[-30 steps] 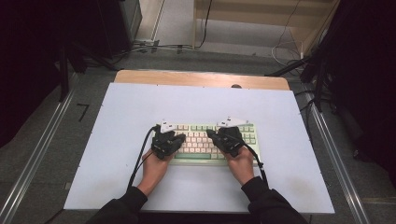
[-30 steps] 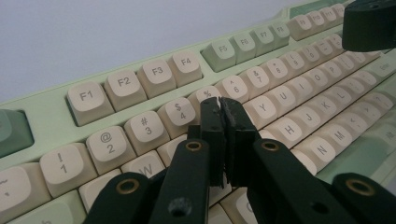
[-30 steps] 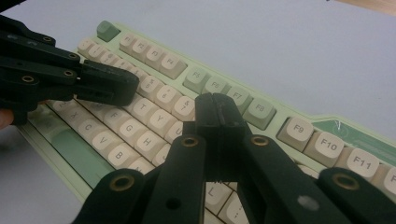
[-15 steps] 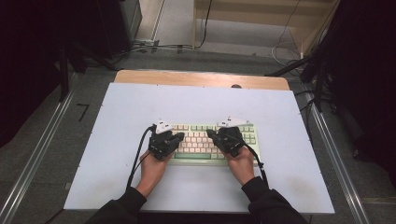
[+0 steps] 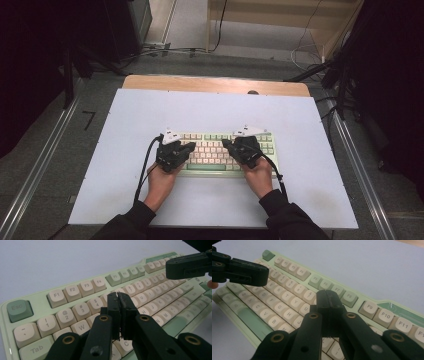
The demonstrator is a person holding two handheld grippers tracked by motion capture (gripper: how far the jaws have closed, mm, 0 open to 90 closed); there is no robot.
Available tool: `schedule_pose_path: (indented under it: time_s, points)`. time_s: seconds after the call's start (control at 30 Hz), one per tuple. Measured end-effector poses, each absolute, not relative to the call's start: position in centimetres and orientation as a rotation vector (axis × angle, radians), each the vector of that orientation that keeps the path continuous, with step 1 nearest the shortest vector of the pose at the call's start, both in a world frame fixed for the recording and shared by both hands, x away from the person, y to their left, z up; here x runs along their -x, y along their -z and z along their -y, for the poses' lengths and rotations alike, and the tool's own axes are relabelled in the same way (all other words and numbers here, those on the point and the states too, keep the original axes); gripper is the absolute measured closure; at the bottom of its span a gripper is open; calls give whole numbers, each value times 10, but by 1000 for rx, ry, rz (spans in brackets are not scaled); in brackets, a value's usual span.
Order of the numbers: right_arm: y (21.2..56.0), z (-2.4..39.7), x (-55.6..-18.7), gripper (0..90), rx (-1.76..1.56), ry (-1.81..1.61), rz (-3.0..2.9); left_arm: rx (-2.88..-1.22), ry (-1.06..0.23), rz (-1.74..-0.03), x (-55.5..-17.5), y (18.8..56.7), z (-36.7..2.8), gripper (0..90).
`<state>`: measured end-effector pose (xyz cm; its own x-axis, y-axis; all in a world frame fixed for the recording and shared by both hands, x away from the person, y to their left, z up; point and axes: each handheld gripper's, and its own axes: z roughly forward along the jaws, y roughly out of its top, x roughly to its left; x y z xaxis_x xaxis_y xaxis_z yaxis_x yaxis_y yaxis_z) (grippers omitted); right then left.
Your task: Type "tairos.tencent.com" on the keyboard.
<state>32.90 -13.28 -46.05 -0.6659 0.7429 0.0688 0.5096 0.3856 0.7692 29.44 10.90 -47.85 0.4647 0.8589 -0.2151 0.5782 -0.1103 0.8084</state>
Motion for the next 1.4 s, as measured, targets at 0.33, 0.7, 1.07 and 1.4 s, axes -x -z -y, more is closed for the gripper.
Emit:
schedule_pose_path:
  time_s: [0.33,0.7,1.07,1.4]
  points:
    - [464,134,-329,872,-1101,-1143,-2372,-1804,-389,-1222,-292,479,-115,890]
    - [469,133,-329,872,-1090,-1106,-2385,-1806,-391,-1230,-291,480,-118,890]
    - [474,132,-331,872,-1103,-1074,-2397,-1820,-379,-1222,-291,482,-119,890]
    - [477,131,-333,872,-1111,-1055,-2405,-1819,-371,-1225,-289,483,-119,890]
